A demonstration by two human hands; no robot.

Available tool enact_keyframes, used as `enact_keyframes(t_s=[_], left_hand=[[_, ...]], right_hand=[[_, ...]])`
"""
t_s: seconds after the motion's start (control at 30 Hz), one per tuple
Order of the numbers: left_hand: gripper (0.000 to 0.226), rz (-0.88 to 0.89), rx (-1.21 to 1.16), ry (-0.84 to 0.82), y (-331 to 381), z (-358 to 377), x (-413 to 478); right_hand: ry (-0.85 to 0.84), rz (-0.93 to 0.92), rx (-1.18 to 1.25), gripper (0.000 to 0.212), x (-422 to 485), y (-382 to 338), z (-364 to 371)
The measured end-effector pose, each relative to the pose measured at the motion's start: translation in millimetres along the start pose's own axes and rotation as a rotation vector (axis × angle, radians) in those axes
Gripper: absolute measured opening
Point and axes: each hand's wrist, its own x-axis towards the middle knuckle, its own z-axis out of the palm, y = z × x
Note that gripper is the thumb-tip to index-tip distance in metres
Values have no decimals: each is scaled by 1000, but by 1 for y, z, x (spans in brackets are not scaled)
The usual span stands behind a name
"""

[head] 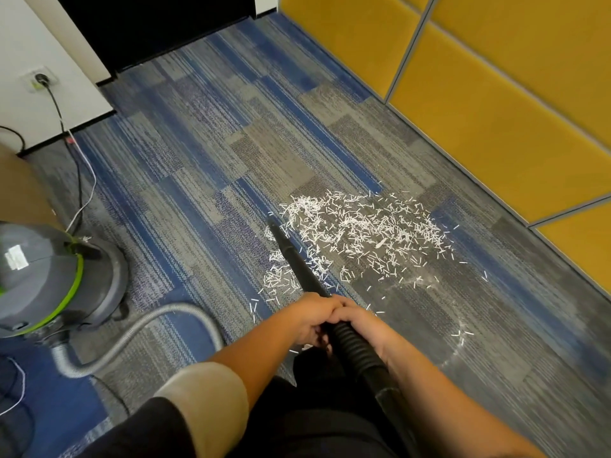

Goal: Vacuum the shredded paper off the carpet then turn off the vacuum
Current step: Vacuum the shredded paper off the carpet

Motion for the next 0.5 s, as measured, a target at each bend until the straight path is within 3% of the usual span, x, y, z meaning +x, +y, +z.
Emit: enact_keyframes(t_s=[0.5], left_hand=[[18, -14, -11, 48, 50, 10, 12]], right_hand=[[-90, 21, -107, 45, 12, -54, -22]])
